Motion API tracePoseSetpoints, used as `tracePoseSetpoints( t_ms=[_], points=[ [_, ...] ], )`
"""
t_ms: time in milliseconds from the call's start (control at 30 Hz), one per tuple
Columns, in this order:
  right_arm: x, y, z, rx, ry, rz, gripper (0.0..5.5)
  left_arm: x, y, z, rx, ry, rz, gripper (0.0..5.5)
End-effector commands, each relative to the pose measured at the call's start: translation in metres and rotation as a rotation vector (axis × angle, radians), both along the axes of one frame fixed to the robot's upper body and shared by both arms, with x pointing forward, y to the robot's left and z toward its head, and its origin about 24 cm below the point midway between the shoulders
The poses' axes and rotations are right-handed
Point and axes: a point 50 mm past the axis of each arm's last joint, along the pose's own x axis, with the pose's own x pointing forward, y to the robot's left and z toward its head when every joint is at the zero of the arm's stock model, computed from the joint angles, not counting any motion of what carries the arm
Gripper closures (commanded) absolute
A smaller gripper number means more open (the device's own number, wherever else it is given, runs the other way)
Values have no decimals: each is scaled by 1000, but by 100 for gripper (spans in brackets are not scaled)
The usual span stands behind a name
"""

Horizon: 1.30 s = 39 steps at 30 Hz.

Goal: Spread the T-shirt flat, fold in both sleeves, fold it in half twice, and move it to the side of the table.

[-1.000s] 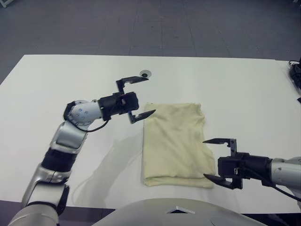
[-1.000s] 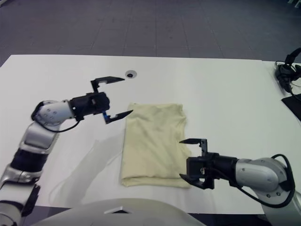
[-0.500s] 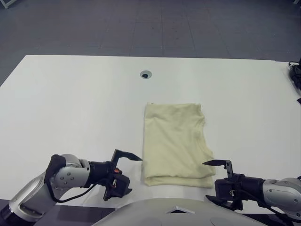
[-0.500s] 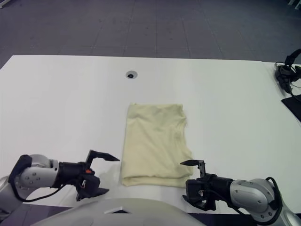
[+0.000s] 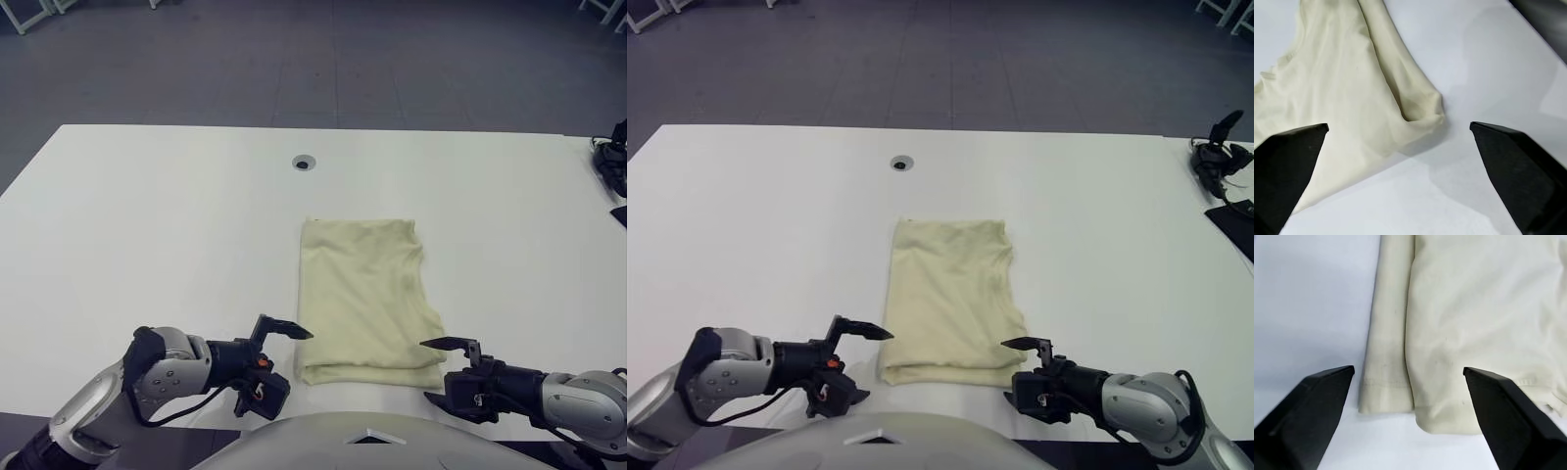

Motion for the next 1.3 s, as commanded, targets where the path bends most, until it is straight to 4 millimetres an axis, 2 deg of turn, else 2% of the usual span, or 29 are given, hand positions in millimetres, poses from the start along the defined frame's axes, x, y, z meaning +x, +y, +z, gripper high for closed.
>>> tracePoseSetpoints(
  t_ms=[33, 200, 467, 1100, 1300],
  points=[
    [-1, -16, -15, -119, 56, -45, 63, 9, -5, -9, 22, -43, 16, 10],
    [0, -13, -14, -111, 50, -42, 13, 7, -7, -17, 41, -26, 1, 10],
    [1, -11, -14, -114, 37, -43, 10, 2, -9, -20, 51, -11, -31, 130],
    [6, -21, -19, -173, 43, -32, 311, 1, -9, -15, 42, -27, -15, 452],
    [6, -19, -23, -173, 55, -22, 403, 0, -10, -15, 38, -26, -21, 534]
  ],
)
